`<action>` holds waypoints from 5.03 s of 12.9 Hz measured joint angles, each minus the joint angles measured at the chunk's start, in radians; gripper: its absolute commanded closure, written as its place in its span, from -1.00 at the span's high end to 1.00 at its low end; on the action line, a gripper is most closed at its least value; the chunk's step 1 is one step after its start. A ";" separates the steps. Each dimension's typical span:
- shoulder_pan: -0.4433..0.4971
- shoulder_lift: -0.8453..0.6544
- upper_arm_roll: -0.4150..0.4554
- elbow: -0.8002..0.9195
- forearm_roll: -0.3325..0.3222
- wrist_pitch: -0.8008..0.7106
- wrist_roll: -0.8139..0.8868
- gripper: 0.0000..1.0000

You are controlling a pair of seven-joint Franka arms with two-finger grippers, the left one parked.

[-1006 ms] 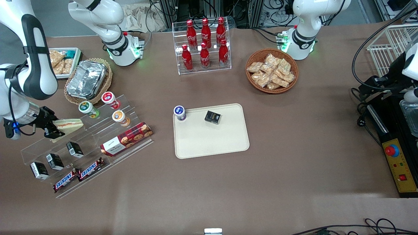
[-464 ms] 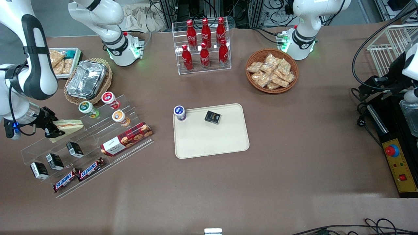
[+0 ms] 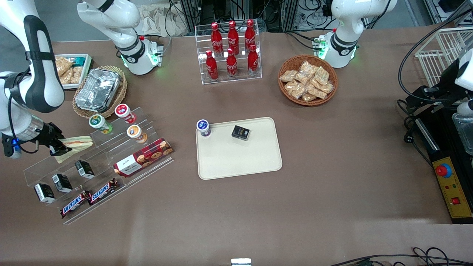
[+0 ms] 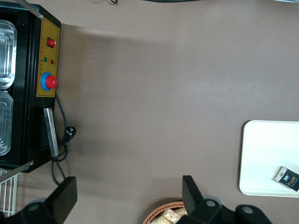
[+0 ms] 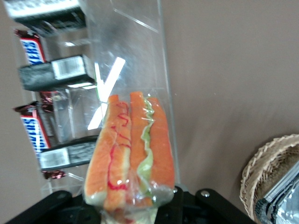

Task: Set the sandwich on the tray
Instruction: 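Lift the sandwich out of the rack with the right gripper, then carry the sandwich over the cream tray and lower it, then open the right gripper to release the sandwich on the tray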

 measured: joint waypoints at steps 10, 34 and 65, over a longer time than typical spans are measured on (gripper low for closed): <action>0.068 -0.052 0.024 0.375 -0.005 -0.336 -0.217 -0.28; 0.835 0.340 0.036 0.535 -0.046 -0.054 -0.997 -0.26; 0.974 0.675 0.022 0.581 -0.126 0.411 -1.468 1.00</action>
